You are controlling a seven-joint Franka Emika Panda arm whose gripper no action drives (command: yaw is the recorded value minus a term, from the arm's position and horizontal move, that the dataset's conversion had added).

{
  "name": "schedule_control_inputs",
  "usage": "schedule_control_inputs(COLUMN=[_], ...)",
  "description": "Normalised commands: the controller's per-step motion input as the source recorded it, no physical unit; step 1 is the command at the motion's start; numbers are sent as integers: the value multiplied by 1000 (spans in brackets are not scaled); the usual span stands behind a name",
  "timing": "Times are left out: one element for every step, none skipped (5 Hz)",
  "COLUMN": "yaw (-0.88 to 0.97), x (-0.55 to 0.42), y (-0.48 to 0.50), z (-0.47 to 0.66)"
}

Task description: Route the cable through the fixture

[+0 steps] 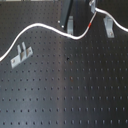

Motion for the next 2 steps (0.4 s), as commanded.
schedule_control_inputs(yaw=[0,0], x=[-11,-42], y=[-9,-32], z=[0,109])
